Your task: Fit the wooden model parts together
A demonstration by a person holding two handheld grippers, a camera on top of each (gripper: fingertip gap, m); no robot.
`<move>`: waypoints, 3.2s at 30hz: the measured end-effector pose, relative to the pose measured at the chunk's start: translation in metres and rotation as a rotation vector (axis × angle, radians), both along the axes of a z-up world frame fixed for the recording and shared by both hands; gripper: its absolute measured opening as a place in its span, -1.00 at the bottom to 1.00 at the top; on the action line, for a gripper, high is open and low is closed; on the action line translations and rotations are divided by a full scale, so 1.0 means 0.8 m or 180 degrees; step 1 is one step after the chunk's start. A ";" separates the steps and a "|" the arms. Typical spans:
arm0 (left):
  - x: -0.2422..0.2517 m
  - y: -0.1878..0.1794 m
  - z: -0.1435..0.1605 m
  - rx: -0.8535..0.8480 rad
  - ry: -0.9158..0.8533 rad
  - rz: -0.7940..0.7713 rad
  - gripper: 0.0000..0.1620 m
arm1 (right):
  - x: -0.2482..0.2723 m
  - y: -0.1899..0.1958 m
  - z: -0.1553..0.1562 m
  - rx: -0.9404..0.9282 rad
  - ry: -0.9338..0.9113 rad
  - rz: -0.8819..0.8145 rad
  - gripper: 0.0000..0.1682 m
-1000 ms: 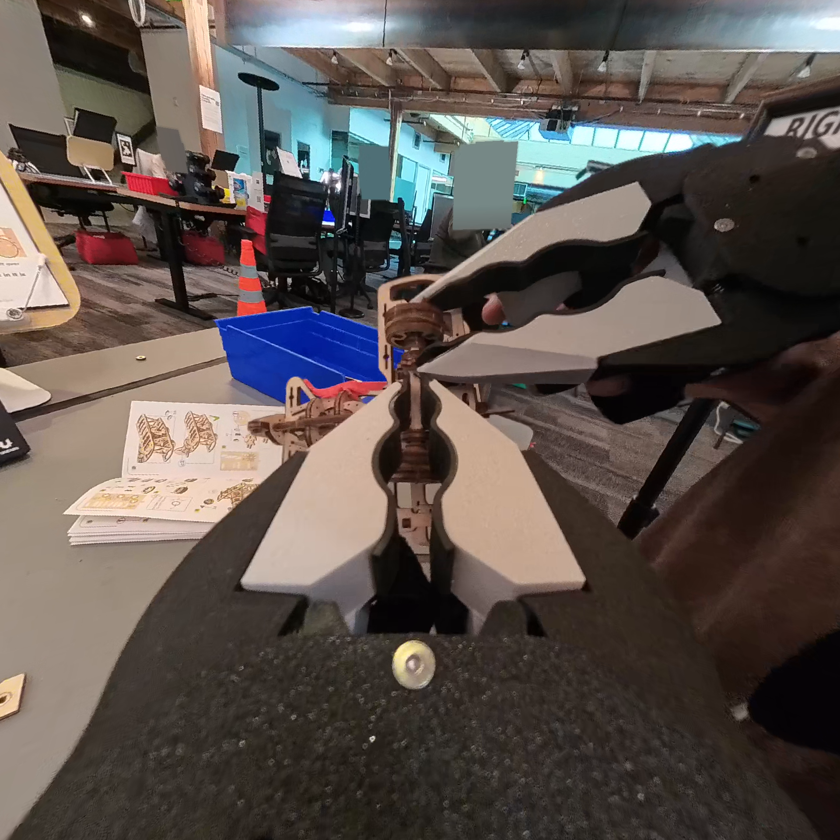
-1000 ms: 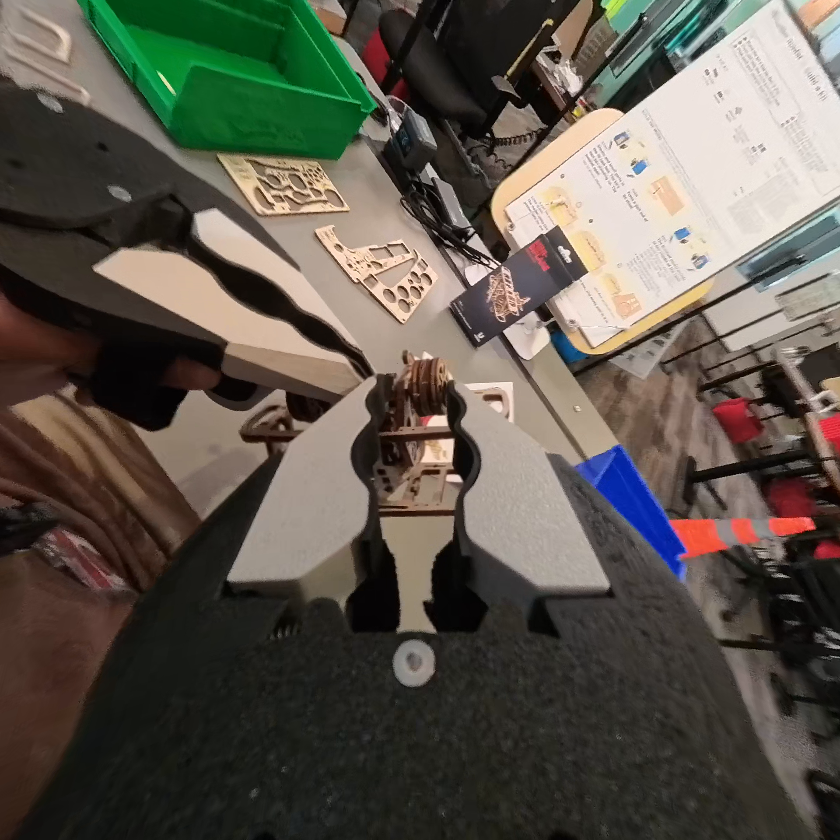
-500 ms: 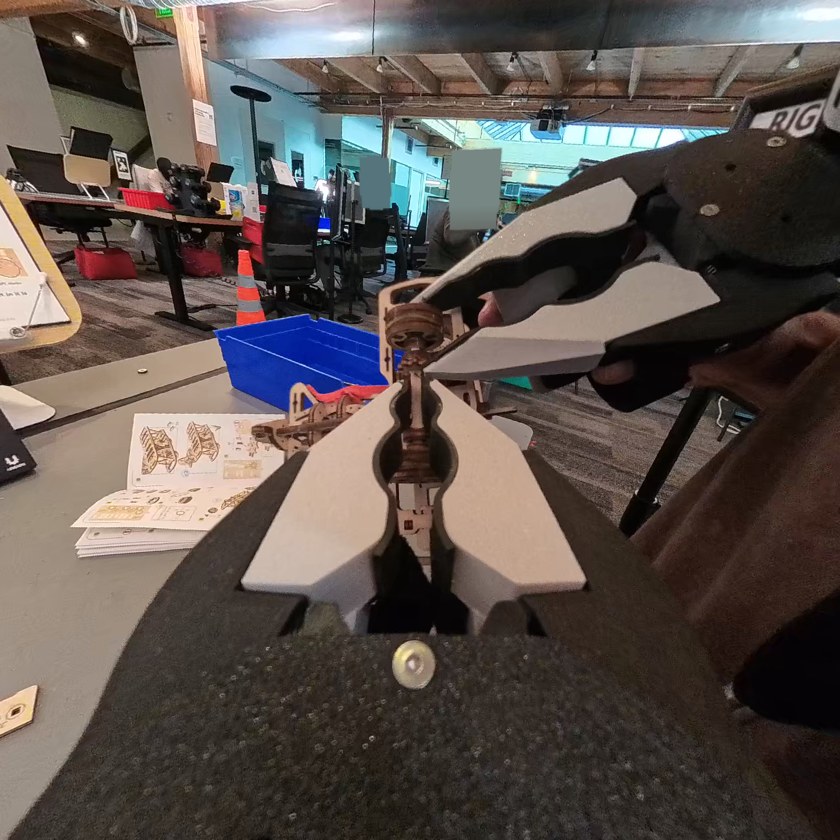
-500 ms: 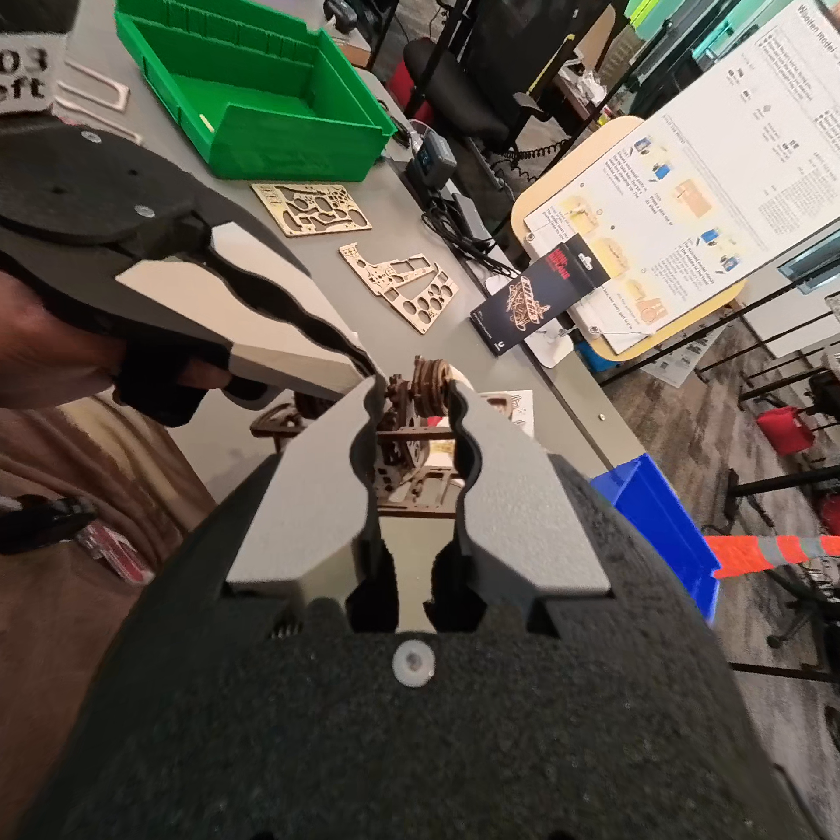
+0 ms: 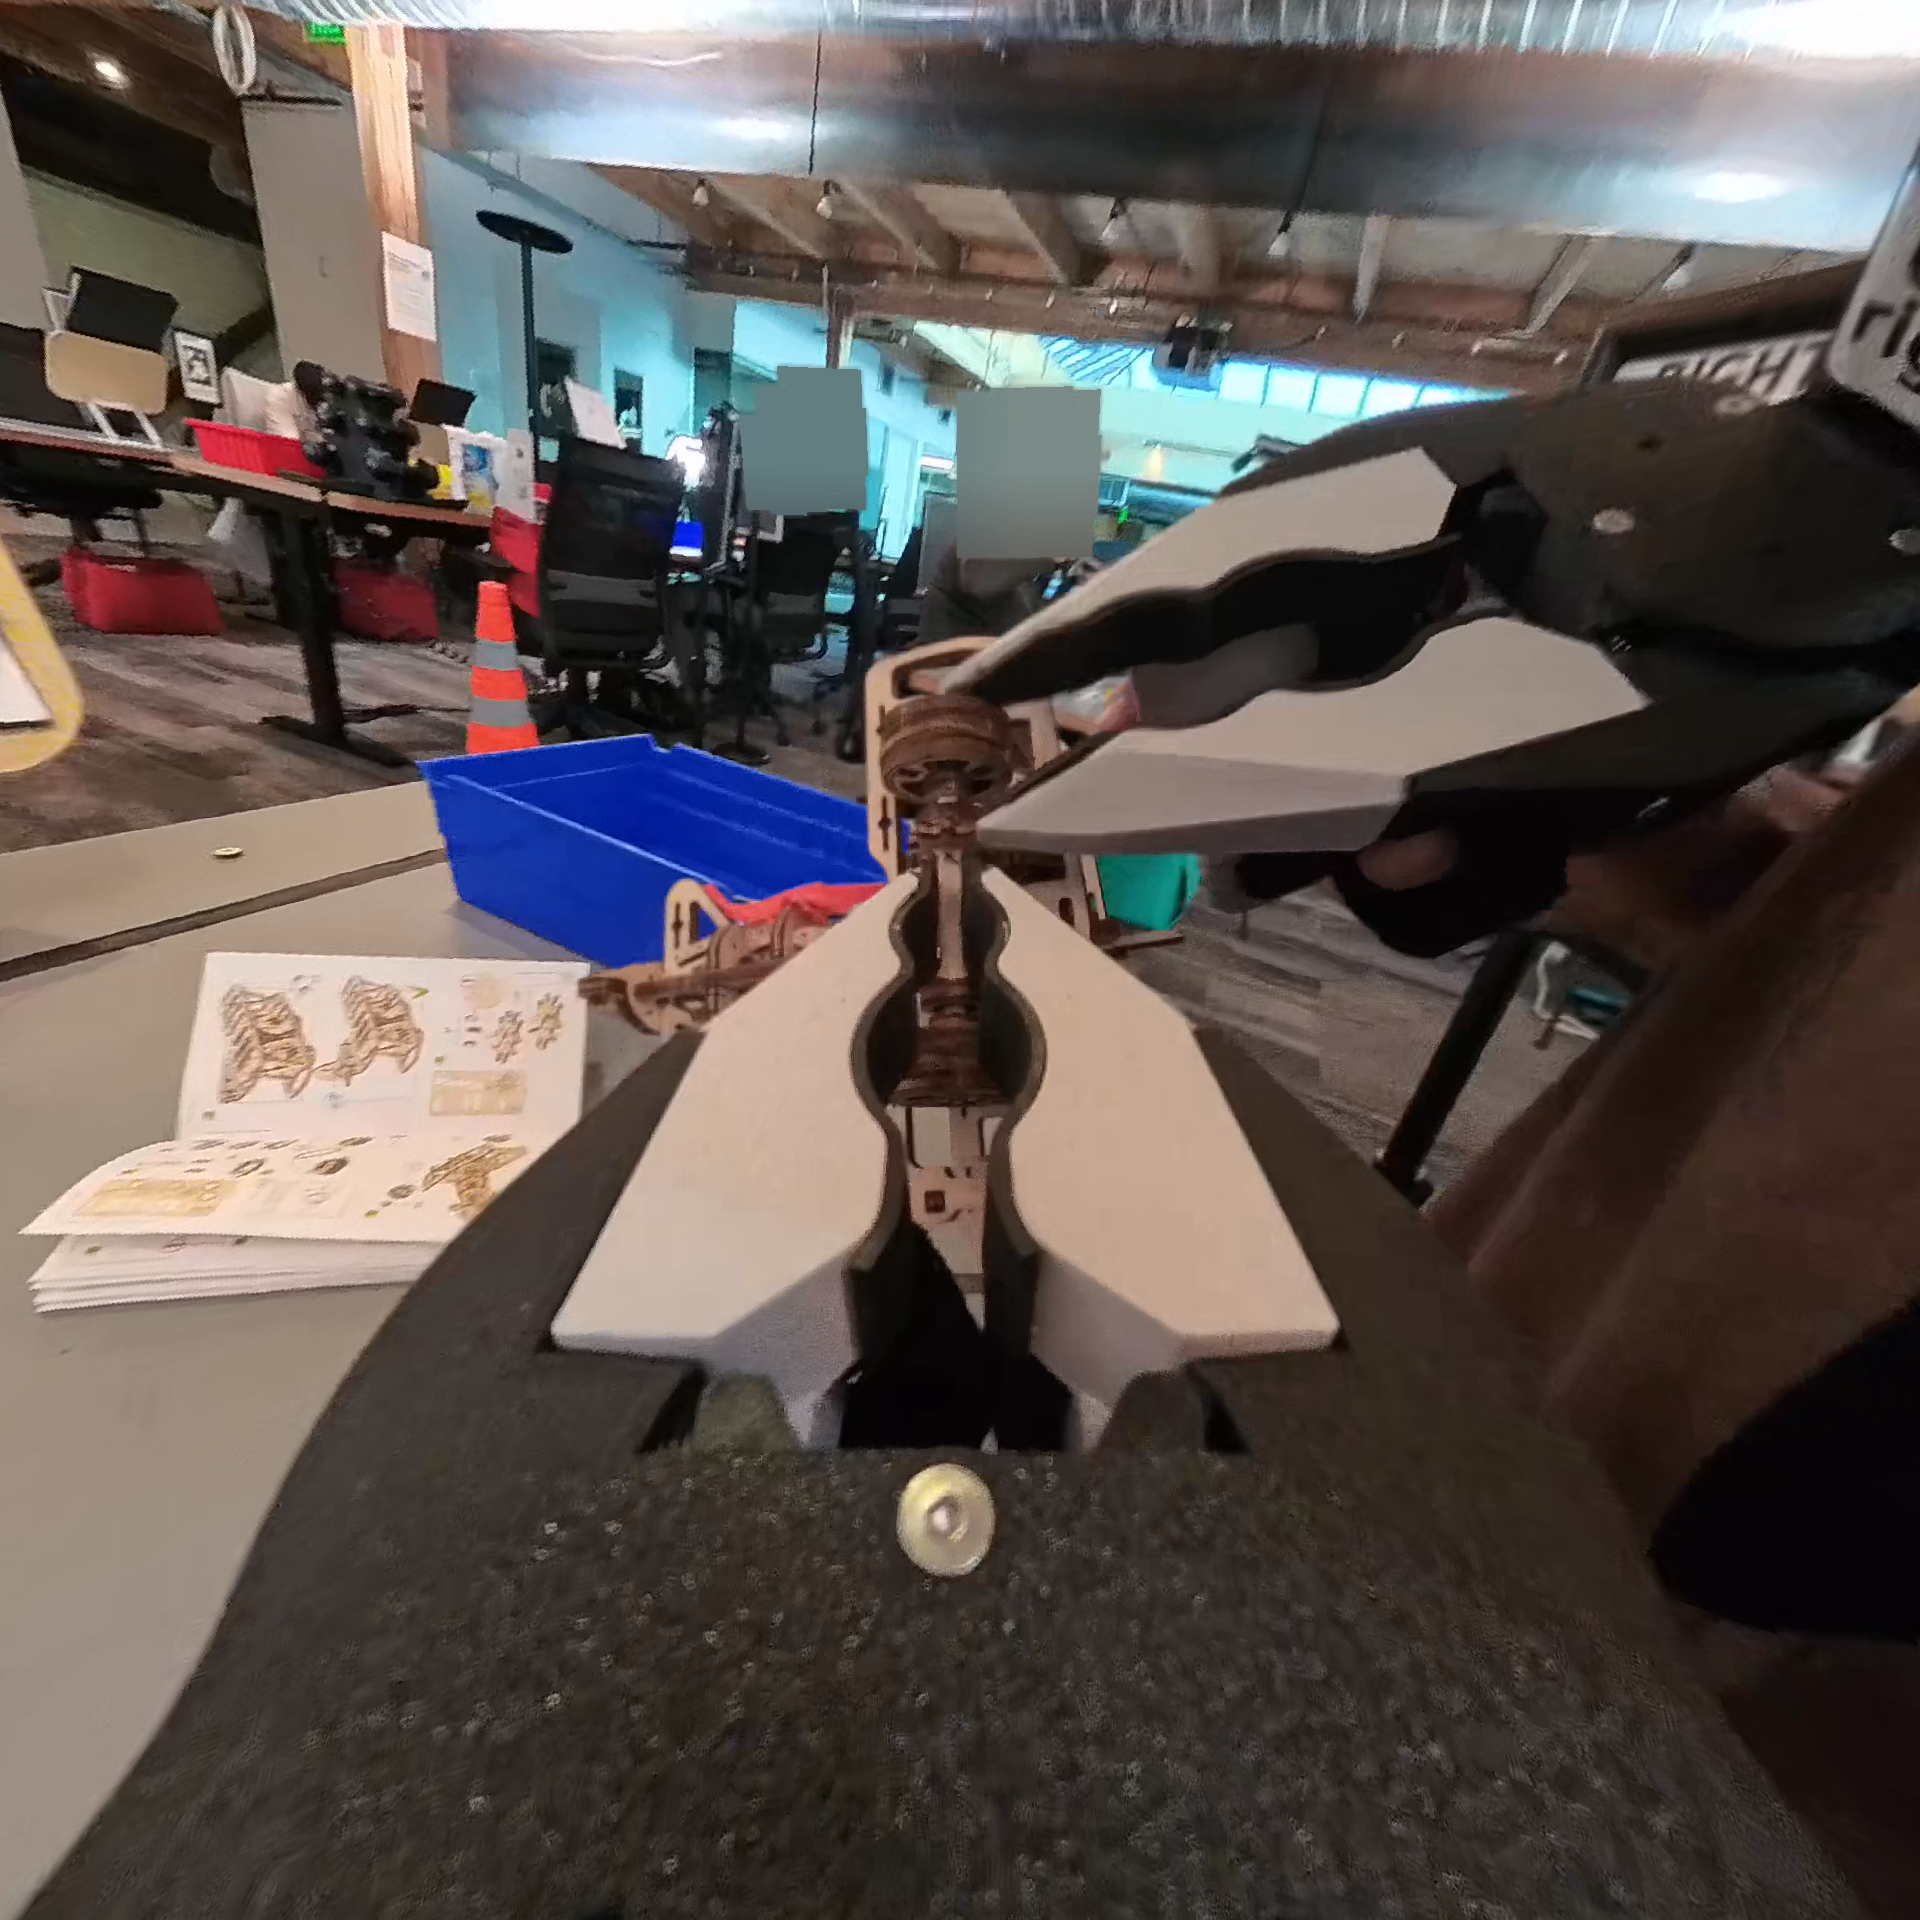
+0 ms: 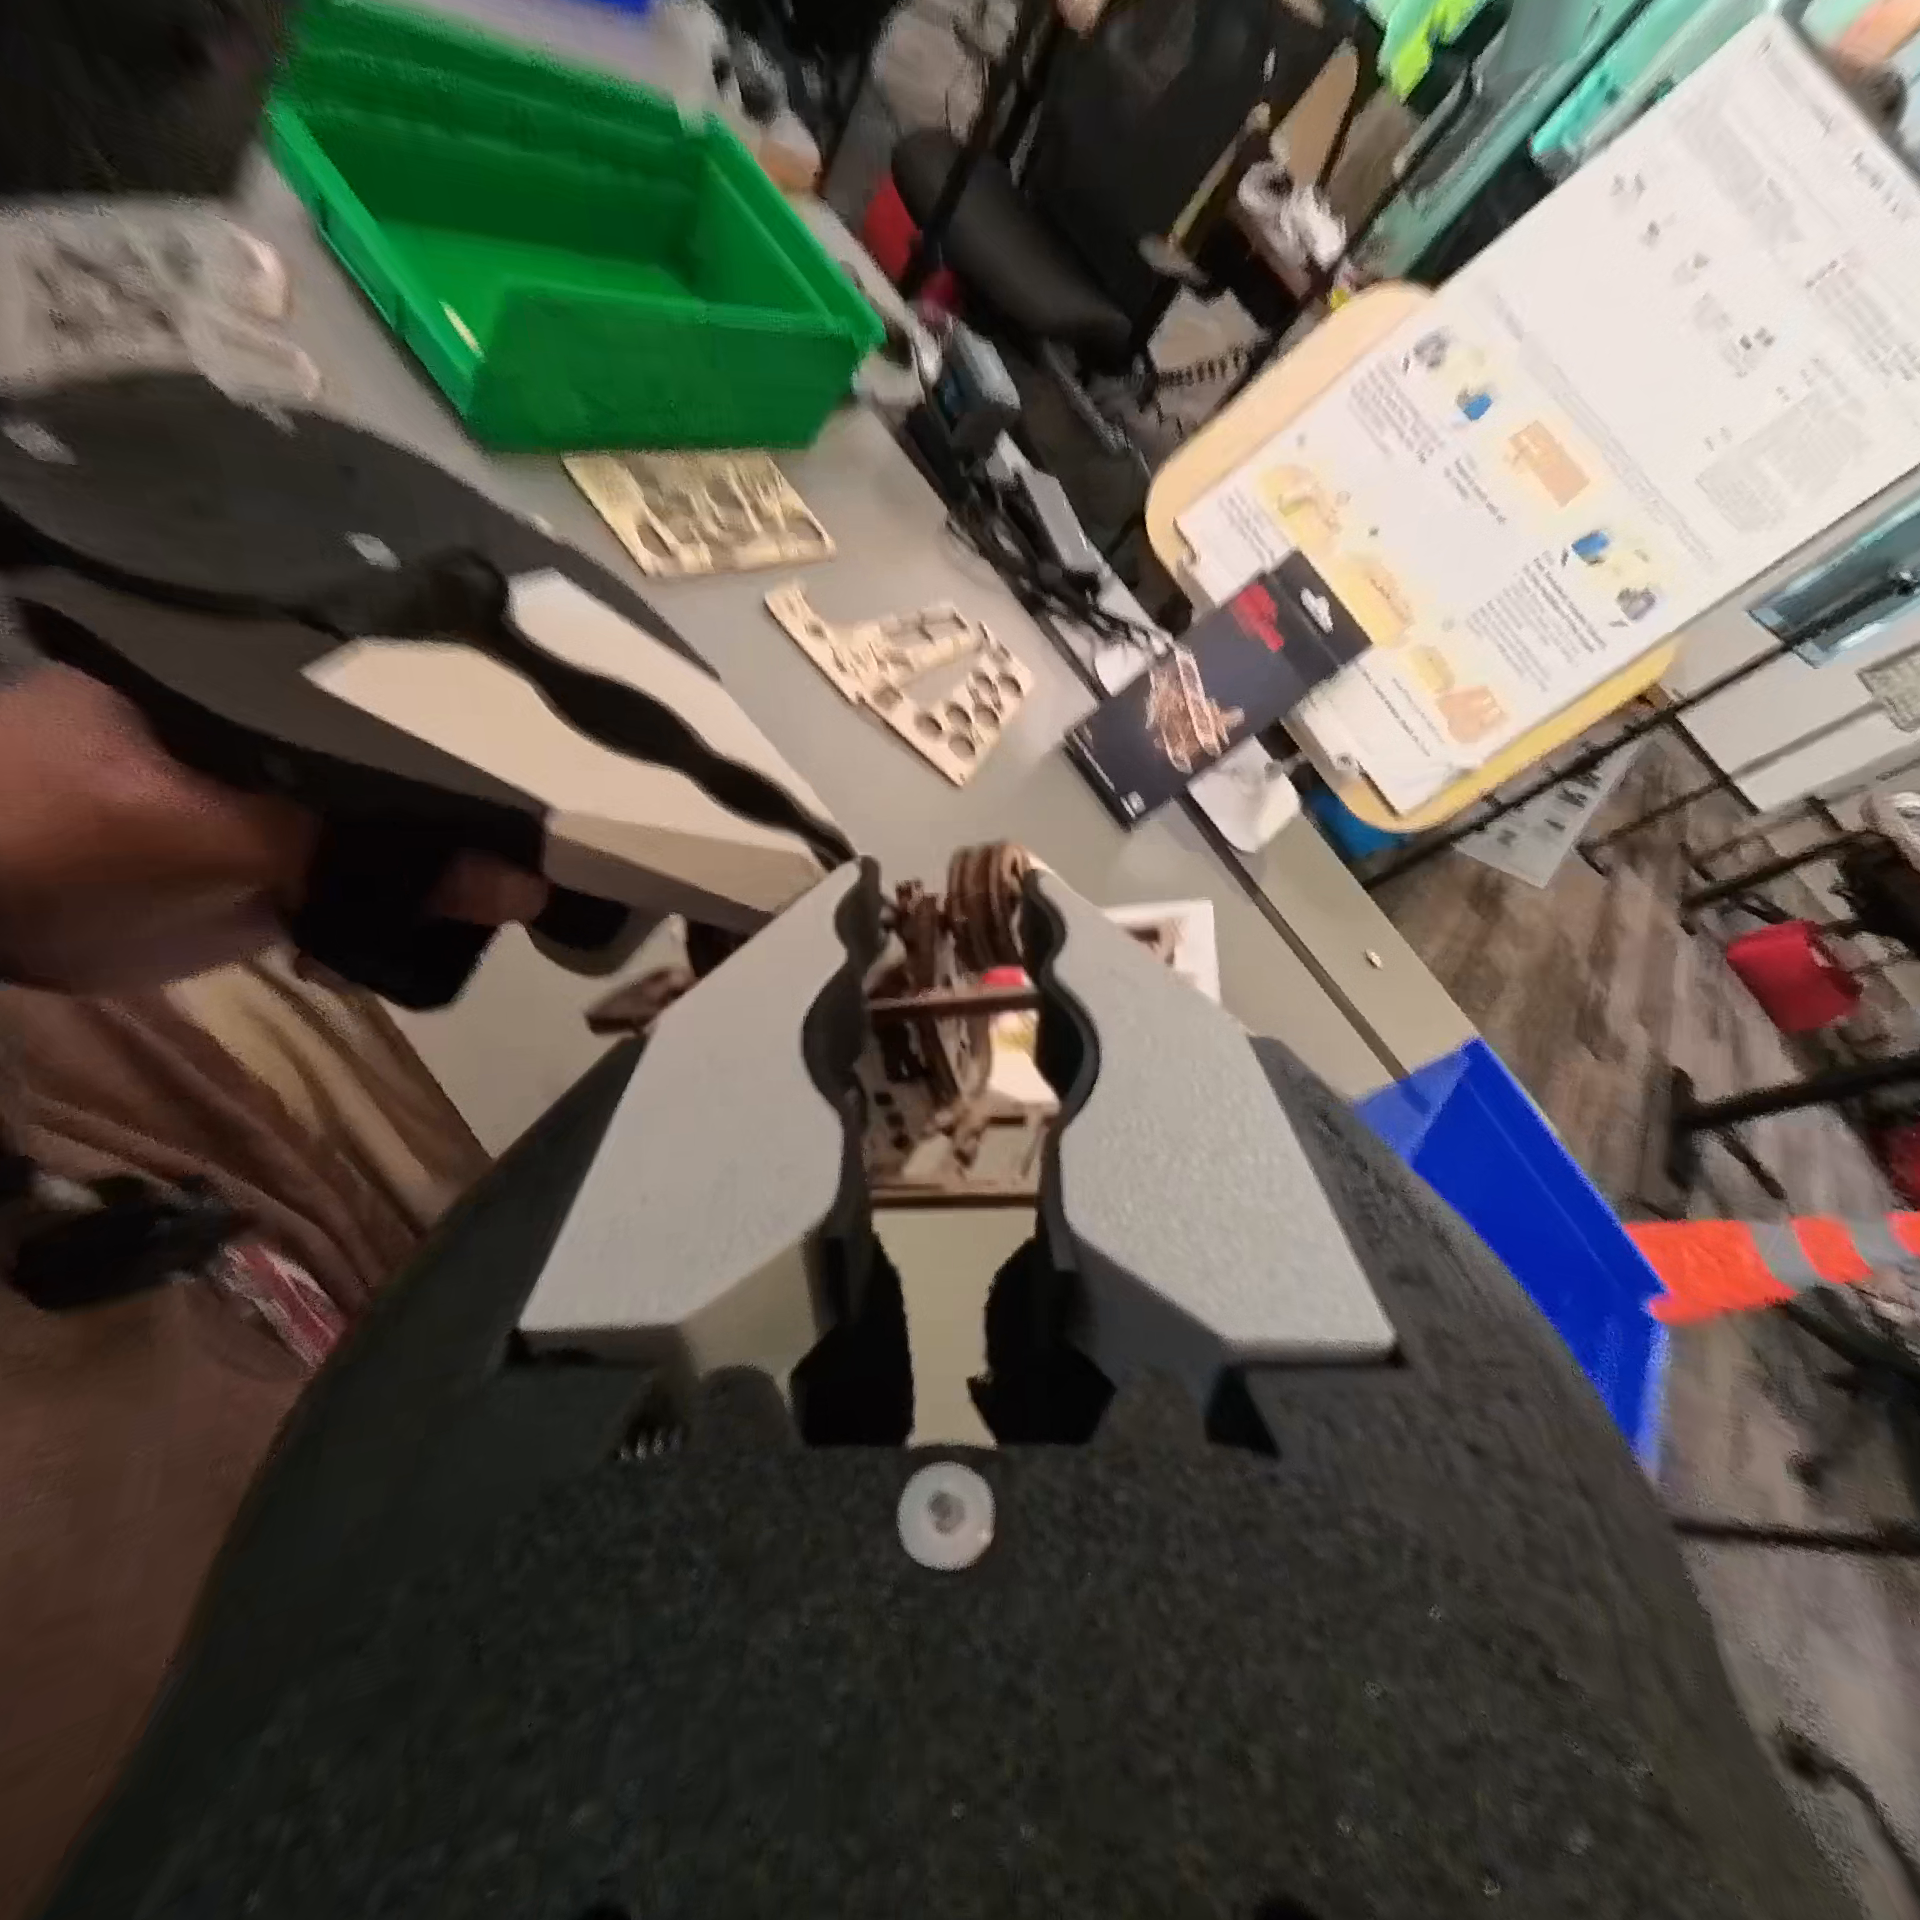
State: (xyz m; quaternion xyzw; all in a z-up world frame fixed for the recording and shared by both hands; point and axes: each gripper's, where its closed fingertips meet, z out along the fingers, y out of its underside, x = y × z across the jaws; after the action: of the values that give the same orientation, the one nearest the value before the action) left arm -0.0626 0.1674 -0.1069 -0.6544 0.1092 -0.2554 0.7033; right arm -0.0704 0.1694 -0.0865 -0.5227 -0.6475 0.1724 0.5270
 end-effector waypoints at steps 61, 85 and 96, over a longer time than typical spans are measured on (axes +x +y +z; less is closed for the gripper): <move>-0.002 -0.016 -0.030 -0.0090 0.0392 -0.0607 -0.99 | 0.041 -0.005 0.019 -0.1525 0.0324 0.0576 -0.68; 0.018 -0.035 -0.070 -0.0173 0.1160 -0.0606 -0.99 | 0.031 -0.025 -0.065 -0.2369 -0.1058 0.2153 -0.83; 0.036 -0.037 -0.065 -0.0167 0.0863 -0.0680 -0.99 | 0.042 -0.019 -0.060 -0.2696 -0.1018 0.2244 -0.85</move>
State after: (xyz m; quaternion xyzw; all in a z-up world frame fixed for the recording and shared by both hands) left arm -0.0336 0.1375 -0.1590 -0.6857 0.2653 -0.2409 0.6336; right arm -0.0368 0.1545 -0.1347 -0.4603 -0.7288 0.5010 0.0778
